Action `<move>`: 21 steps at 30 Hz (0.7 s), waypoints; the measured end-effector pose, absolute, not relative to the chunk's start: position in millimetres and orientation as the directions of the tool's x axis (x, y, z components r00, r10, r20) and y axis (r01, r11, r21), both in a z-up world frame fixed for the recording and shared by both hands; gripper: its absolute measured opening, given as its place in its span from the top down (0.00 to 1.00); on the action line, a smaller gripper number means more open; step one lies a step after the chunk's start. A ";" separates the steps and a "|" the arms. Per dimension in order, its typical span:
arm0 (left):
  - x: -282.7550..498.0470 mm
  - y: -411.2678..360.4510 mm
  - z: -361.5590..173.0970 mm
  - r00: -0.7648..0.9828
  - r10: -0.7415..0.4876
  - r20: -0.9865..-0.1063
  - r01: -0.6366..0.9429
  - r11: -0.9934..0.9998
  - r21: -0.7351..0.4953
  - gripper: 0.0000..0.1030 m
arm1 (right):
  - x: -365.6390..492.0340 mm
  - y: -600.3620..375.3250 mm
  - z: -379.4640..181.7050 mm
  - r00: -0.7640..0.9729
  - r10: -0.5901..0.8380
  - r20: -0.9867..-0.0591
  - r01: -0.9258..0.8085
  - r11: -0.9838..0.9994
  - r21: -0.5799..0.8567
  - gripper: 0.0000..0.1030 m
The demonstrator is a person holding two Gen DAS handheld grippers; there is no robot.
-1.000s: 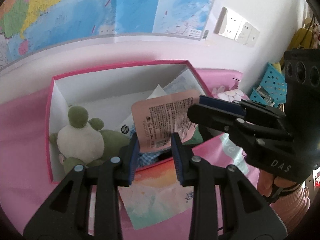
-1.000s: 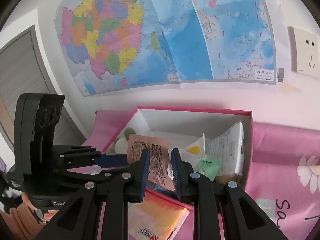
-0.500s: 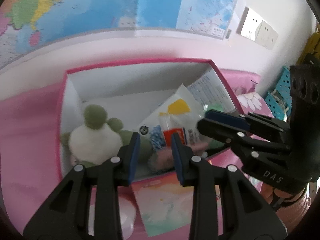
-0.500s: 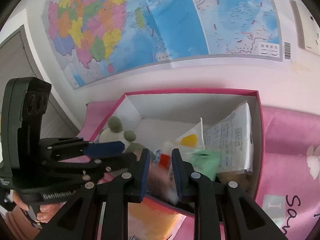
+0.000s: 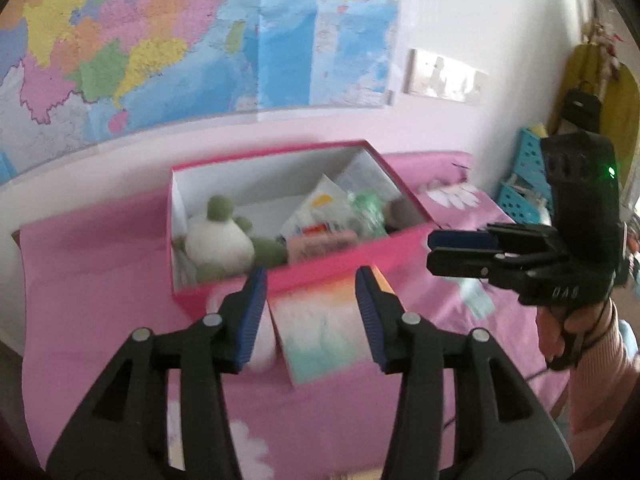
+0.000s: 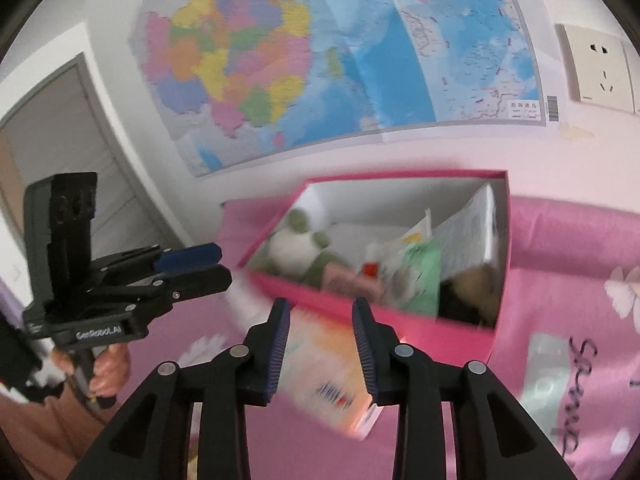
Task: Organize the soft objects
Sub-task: 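Move the right gripper back toward the remaining items on the bed, then grasp the small yellow-and-white tissue pack with the right gripper and lift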
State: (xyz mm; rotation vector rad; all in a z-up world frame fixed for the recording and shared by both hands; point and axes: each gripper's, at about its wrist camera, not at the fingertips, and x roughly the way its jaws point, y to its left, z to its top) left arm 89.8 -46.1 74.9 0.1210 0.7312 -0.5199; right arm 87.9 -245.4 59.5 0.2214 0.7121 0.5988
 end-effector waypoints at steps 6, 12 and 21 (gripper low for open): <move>50.9 -34.3 43.7 0.559 -0.414 -0.718 0.508 0.856 -0.097 0.54 | 38.4 -242.4 44.0 0.518 0.642 -0.565 -0.478 0.765 0.432 0.61; 19.9 -25.8 -3.1 0.462 -0.406 -0.788 0.505 0.851 -0.142 0.54 | 4.8 -230.7 7.3 0.417 0.659 -0.626 -0.471 0.746 0.472 0.61; -13.0 -16.8 -31.9 0.360 -0.412 -0.837 0.500 0.843 -0.200 0.54 | -18.5 -198.1 -39.5 0.253 0.713 -0.654 -0.470 0.681 0.561 0.61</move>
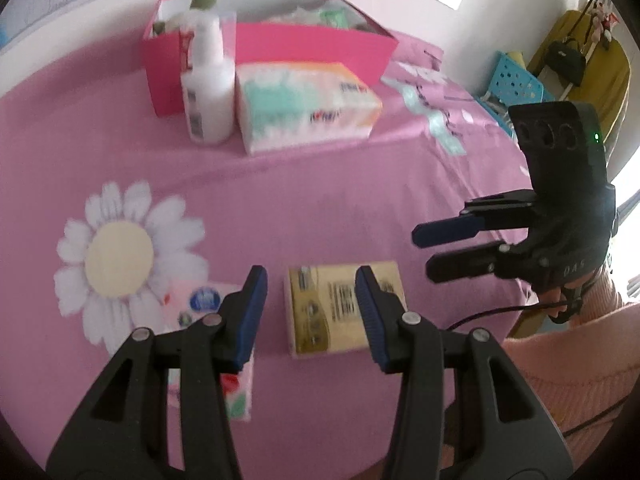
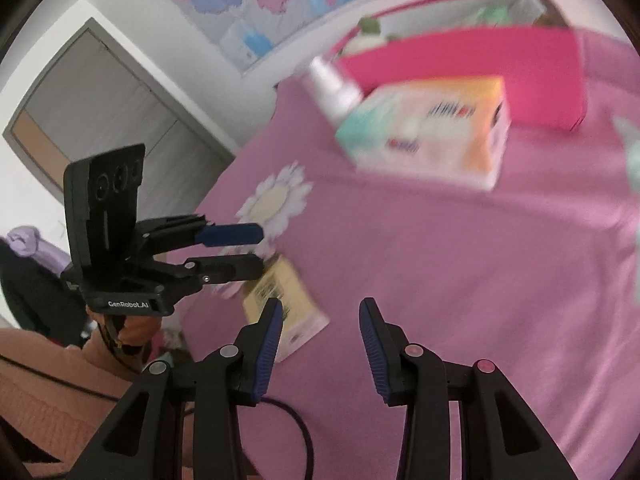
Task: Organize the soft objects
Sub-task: 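Grasp the small yellow-and-white tissue pack with the right gripper and lift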
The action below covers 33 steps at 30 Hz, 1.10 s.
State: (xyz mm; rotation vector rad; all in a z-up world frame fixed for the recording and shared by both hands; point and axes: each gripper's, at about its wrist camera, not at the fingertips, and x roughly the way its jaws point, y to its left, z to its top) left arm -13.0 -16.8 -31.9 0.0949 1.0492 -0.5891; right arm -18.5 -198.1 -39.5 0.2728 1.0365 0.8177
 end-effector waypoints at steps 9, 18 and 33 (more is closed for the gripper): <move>-24.3 -16.1 -45.1 0.285 -0.441 -0.851 0.501 0.826 -0.260 0.54 | -26.7 -170.2 -60.8 0.172 0.743 -0.647 -0.475 0.638 0.606 0.64; -19.9 -34.4 -46.5 0.275 -0.480 -0.833 0.518 0.804 -0.292 0.54 | -19.2 -189.3 -61.1 0.252 0.722 -0.644 -0.416 0.682 0.602 0.71; 9.5 -57.2 -48.5 0.277 -0.491 -0.826 0.505 0.806 -0.310 0.67 | -10.1 -227.2 -56.0 0.370 0.659 -0.655 -0.320 0.752 0.576 0.69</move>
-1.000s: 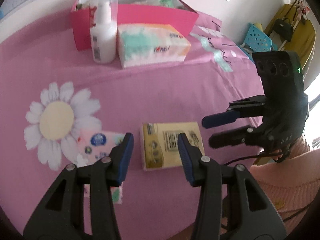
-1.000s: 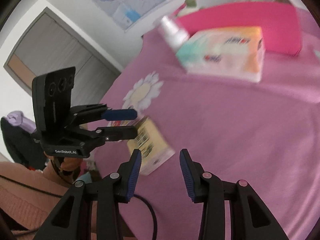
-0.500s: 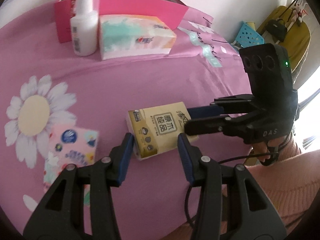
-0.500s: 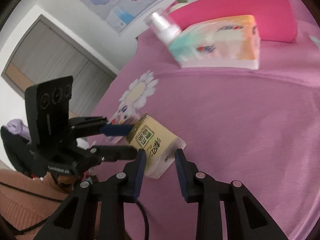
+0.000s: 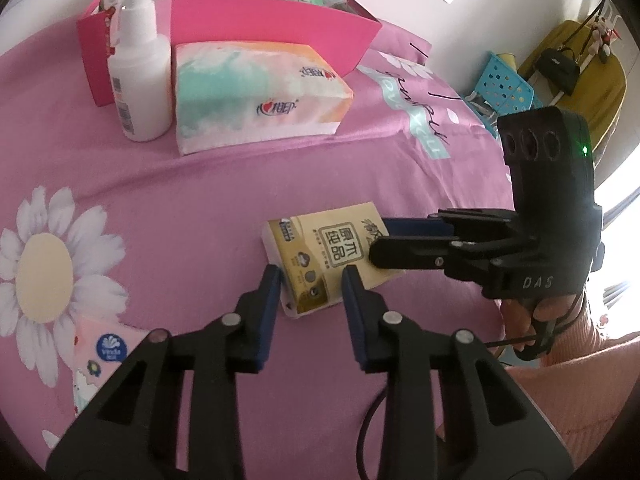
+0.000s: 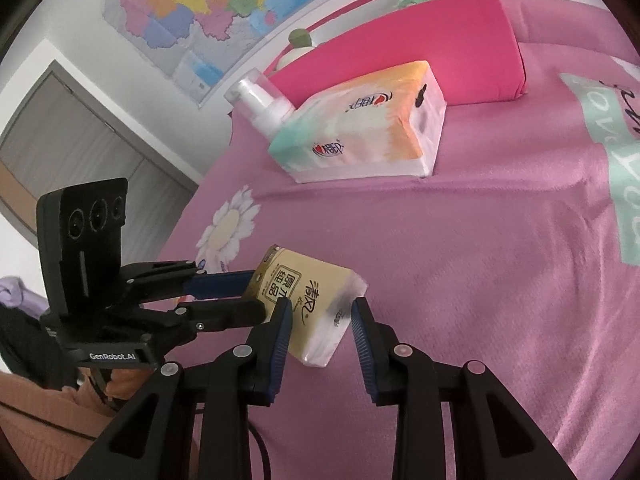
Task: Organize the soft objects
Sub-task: 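Grasp the small yellow-and-white tissue pack with the right gripper and lift, then carry the yellow tissue pack into the pink box and open the right gripper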
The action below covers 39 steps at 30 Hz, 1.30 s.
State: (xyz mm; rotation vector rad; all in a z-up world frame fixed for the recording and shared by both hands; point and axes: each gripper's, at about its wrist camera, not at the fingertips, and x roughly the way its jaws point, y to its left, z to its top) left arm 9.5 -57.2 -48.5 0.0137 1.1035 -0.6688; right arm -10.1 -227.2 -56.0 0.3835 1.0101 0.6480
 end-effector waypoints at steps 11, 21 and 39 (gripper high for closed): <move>10.5 -64.3 -36.3 0.302 -0.485 -0.821 0.521 0.805 -0.284 0.67 | -10.4 -223.9 -42.2 0.418 0.623 -0.662 -0.334 0.783 0.525 0.69; 15.0 -68.5 -20.5 0.335 -0.494 -0.803 0.537 0.800 -0.268 0.67 | -5.6 -229.1 -19.3 0.473 0.610 -0.636 -0.351 0.793 0.499 0.69; 23.6 -72.9 3.1 0.383 -0.506 -0.773 0.546 0.799 -0.252 0.67 | 5.5 -235.2 3.7 0.536 0.602 -0.592 -0.369 0.798 0.477 0.69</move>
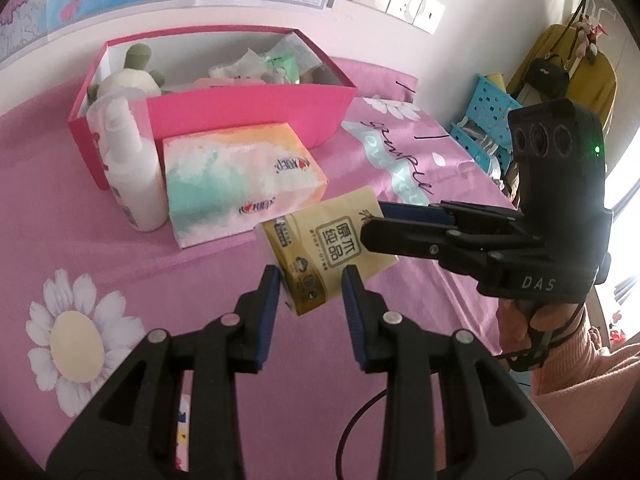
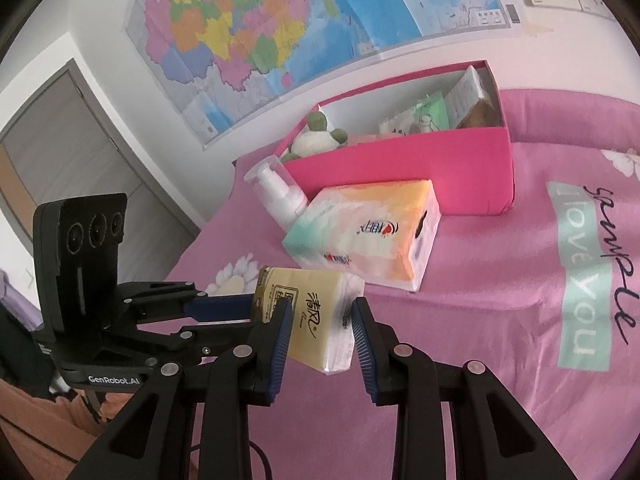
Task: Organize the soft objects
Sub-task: 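Carry the yellow tissue pack into the pink box and open the right gripper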
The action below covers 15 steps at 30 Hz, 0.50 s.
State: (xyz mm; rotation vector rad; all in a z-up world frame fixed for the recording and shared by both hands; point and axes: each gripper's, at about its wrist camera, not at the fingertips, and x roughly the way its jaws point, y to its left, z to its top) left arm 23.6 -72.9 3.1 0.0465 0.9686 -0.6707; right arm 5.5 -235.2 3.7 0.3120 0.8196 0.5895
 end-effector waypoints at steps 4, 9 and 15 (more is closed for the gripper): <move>25.1 -73.5 6.7 0.393 -0.506 -0.768 0.547 0.800 -0.247 0.67 | 8.4 -235.8 5.9 0.540 0.603 -0.588 -0.373 0.797 0.475 0.69; 27.7 -73.9 10.5 0.405 -0.504 -0.763 0.546 0.803 -0.240 0.67 | 13.4 -236.1 8.8 0.548 0.600 -0.583 -0.375 0.799 0.470 0.69; 34.4 -74.8 18.6 0.426 -0.502 -0.753 0.545 0.806 -0.229 0.67 | 19.3 -236.9 15.1 0.559 0.601 -0.571 -0.386 0.798 0.463 0.69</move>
